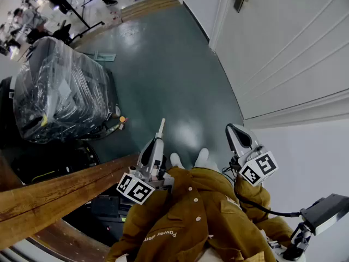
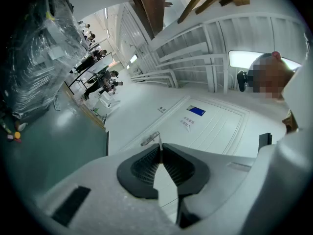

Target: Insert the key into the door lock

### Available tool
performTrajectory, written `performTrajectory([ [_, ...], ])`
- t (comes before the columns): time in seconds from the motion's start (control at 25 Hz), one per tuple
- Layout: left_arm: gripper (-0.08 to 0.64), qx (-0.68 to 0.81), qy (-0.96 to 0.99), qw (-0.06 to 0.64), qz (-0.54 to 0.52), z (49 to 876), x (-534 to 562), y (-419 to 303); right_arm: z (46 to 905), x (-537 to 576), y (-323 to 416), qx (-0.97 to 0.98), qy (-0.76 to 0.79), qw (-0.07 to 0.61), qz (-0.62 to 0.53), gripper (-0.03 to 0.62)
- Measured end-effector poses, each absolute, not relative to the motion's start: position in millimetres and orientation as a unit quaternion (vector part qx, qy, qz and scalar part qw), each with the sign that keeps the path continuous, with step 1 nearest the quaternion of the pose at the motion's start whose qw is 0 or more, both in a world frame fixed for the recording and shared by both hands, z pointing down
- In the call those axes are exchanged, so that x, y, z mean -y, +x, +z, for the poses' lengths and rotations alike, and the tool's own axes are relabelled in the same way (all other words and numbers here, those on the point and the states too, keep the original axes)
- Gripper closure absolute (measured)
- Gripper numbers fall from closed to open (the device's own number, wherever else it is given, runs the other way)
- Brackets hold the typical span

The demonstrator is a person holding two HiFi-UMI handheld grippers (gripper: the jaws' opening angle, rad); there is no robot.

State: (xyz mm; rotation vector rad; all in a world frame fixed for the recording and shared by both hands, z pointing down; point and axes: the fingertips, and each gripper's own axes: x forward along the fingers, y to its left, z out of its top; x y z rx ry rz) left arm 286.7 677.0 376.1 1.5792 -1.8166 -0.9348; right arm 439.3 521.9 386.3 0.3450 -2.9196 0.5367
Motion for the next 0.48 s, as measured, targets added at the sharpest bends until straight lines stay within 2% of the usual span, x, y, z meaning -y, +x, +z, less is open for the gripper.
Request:
performTrajectory([
  [0.48,0.535,0.677,0.587,0.266,-0.356,374,-709,261,385,-565,406,0.978,0.101,0.080,0.162,0.586],
])
